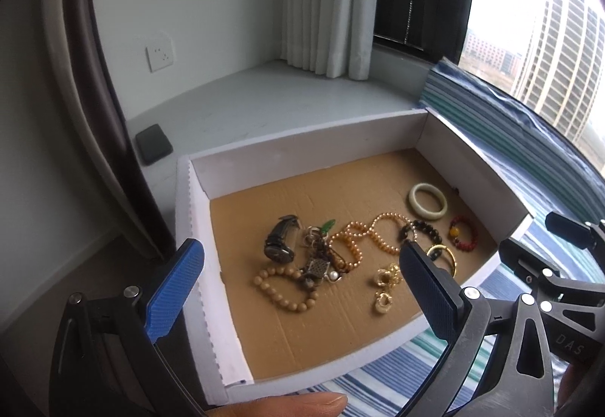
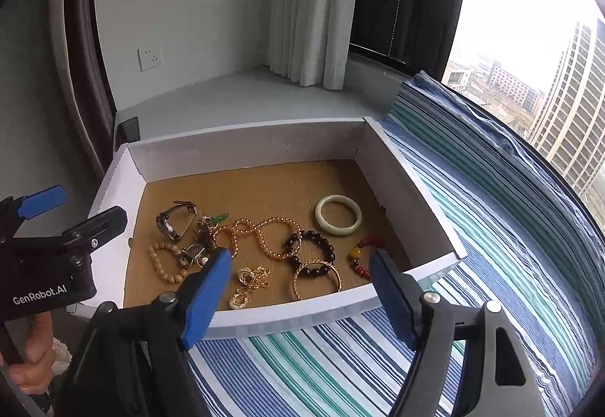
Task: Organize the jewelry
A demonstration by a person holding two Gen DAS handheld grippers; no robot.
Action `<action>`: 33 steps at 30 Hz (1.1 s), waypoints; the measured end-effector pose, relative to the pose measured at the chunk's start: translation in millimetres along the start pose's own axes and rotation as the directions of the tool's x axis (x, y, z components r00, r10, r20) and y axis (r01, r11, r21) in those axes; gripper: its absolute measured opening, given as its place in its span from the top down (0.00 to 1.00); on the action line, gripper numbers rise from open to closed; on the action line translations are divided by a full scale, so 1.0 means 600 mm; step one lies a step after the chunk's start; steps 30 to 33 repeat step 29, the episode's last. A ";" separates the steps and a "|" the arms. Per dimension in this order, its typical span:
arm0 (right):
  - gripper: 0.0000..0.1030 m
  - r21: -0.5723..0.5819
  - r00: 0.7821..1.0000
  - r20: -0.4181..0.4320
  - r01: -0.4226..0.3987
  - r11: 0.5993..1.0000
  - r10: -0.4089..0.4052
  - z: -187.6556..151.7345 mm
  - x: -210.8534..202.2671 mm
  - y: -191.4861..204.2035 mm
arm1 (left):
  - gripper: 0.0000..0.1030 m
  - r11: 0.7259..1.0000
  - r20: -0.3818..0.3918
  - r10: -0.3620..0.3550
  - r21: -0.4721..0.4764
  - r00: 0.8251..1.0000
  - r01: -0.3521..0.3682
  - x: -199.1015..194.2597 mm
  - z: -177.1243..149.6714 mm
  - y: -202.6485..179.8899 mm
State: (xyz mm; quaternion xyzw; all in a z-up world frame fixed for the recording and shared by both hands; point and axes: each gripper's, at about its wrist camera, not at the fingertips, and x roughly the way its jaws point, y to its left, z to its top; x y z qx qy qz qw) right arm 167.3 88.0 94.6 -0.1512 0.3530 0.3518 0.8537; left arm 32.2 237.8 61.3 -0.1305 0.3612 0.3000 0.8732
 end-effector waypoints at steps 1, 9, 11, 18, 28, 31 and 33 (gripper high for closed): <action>0.26 0.001 1.000 -0.002 0.000 1.000 0.000 0.001 0.001 0.001 | 0.00 1.000 0.002 0.003 -0.004 1.000 -0.003 -0.001 -0.001 0.001; 0.26 -0.008 1.000 -0.023 0.006 1.000 -0.007 0.004 0.008 0.007 | 0.01 0.999 -0.022 0.030 -0.023 0.999 -0.030 0.006 0.000 0.006; 0.25 -0.013 1.000 -0.022 0.011 1.000 -0.011 0.006 0.007 0.009 | 0.01 0.999 -0.023 0.043 -0.011 0.999 -0.043 0.007 0.000 0.004; 0.24 -0.014 1.000 -0.023 0.016 1.000 -0.016 0.007 0.007 0.010 | 0.01 0.999 -0.031 0.053 0.005 0.998 -0.052 0.009 -0.002 -0.001; 0.24 -0.013 0.999 -0.028 0.024 1.000 -0.024 0.006 0.013 0.006 | 0.08 0.998 -0.008 0.060 0.019 0.998 -0.060 0.005 -0.008 -0.007; 0.24 -0.012 0.999 -0.028 0.022 1.000 -0.022 0.006 0.013 0.005 | 0.08 0.998 -0.009 0.058 0.023 0.998 -0.057 0.005 -0.009 -0.009; 0.24 -0.012 0.999 -0.028 0.022 1.000 -0.022 0.006 0.013 0.005 | 0.08 0.998 -0.009 0.058 0.023 0.998 -0.057 0.005 -0.009 -0.009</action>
